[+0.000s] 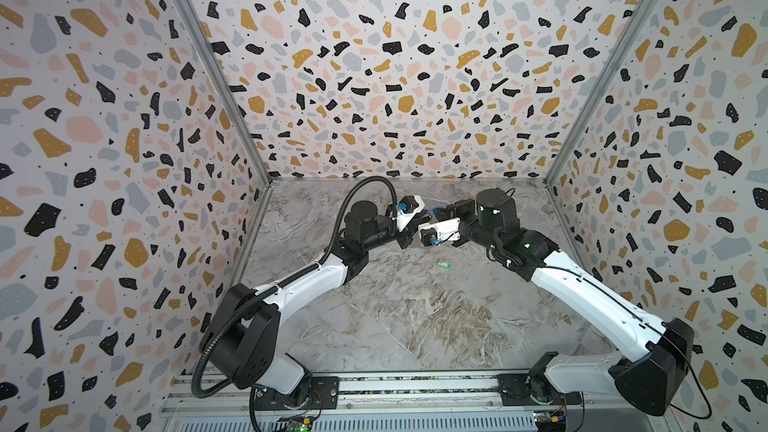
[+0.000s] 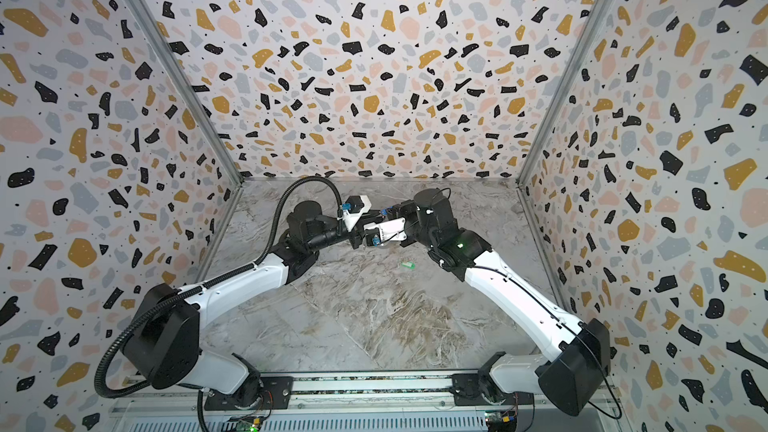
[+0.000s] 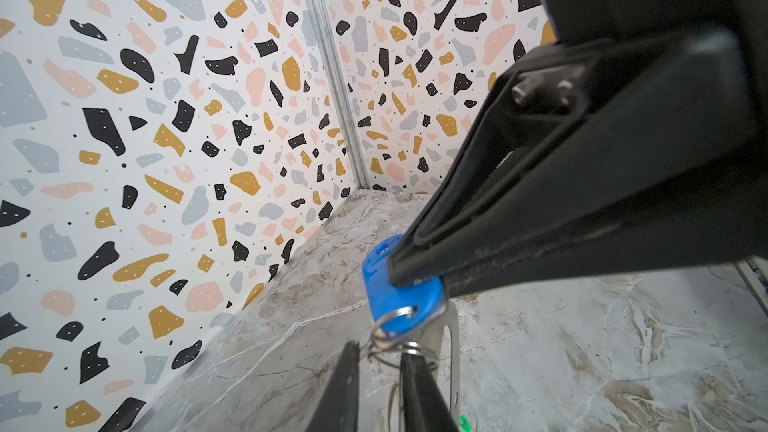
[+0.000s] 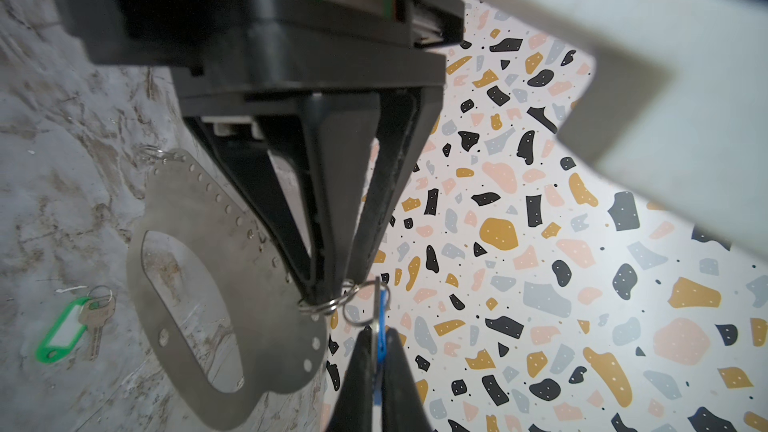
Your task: Remove the keys from the keyring
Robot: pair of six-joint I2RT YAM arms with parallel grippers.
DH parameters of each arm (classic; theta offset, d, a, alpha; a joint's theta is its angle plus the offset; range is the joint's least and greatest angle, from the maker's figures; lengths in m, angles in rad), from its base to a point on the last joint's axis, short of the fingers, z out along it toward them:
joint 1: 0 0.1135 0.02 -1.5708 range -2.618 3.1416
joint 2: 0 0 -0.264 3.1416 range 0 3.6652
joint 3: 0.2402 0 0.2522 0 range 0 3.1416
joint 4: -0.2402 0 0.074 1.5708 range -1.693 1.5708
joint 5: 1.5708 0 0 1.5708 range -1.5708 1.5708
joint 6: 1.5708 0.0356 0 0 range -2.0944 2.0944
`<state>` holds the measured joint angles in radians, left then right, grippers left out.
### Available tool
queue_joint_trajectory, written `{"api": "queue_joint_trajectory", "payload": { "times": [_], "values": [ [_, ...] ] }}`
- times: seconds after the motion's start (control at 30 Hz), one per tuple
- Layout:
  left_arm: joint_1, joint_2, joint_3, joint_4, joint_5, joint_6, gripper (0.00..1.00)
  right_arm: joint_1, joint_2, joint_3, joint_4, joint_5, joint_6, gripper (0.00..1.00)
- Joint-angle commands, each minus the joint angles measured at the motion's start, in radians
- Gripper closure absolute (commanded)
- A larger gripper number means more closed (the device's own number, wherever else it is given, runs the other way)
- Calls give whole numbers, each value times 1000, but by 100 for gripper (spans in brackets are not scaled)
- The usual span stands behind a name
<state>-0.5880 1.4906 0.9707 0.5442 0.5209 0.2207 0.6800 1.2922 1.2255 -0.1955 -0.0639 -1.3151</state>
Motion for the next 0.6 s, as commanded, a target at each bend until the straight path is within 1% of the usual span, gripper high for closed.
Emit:
{"api": "queue_joint_trajectory", "payload": {
  "times": [0.0, 0.3, 0.37, 0.5, 0.57],
  "values": [
    [3, -26, -15, 57, 21, 3, 83, -2, -42, 2, 36, -23, 0, 100],
    [4, -36, -29, 79, 25, 1, 88, -1, -46, -5, 46, -31, -2, 100],
    [4, -38, -31, 84, 27, 2, 91, -2, -47, -6, 49, -36, -1, 100],
    [4, -44, -38, 100, 29, -2, 100, -3, -50, -14, 57, -30, -1, 100],
    [3, -47, -41, 100, 29, -4, 100, -3, -51, -18, 63, -20, 0, 100]
  ]
}}
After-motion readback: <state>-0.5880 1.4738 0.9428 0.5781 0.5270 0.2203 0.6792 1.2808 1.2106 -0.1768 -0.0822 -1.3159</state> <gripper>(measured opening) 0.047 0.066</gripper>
